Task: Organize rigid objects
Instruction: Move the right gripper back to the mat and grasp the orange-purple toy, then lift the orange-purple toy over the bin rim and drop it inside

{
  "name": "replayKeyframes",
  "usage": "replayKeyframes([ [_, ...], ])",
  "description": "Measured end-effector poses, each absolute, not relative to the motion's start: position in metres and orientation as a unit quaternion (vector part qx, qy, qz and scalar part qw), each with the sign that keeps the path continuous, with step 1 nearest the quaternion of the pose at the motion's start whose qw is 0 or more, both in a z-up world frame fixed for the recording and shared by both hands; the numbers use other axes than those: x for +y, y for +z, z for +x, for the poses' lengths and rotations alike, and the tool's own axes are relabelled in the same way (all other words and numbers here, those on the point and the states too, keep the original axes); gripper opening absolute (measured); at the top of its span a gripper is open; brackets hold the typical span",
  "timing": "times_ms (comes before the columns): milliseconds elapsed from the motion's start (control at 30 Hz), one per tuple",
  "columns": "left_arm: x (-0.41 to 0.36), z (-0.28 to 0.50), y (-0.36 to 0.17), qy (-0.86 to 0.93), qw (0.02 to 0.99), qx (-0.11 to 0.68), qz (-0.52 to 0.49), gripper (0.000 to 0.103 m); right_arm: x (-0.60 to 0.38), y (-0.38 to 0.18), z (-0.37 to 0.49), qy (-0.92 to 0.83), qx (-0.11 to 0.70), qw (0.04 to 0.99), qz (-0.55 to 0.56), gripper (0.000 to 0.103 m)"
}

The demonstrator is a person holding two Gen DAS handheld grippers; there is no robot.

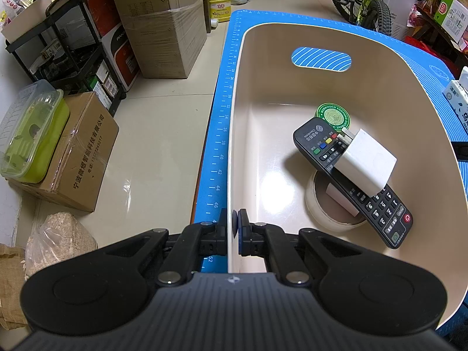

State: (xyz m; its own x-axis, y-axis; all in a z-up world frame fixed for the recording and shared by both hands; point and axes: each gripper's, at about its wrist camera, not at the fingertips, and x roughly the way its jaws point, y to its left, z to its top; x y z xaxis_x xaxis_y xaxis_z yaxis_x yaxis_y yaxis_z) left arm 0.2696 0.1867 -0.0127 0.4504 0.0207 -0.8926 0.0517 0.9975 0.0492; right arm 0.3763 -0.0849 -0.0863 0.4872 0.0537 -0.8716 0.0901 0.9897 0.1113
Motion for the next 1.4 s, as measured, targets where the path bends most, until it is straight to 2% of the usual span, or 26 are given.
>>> replayKeyframes([
  [67, 0.187, 0.269, -0.013, -0.009, 0.851, 0.524, 0.036, 0.007, -0.089, -0.085, 0.376, -0.006, 0.503, 0.861, 0.071, 0.056],
  [467, 0.186, 0.268, -0.014, -0.008, 0.851, 0.524, 0.037, 0.007, -0.089, -0.084, 0.377, 0.019, 0.498, 0.865, 0.057, 0.056],
  [633, 0.186, 0.268, -0.013, -0.007, 0.851, 0.524, 0.038, 0.007, -0.088, -0.068, 0.371, 0.049, 0.478, 0.876, 0.044, 0.046],
  [667, 0.186, 0.268, -0.013, -0.006, 0.851, 0.523, 0.037, 0.007, -0.086, -0.065, 0.369, 0.051, 0.471, 0.88, 0.033, 0.033],
  [1400, 0.185, 0.268, -0.013, -0.005, 0.851, 0.524, 0.033, 0.007, -0.042, -0.06, 0.343, 0.13, 0.452, 0.879, -0.074, 0.033],
])
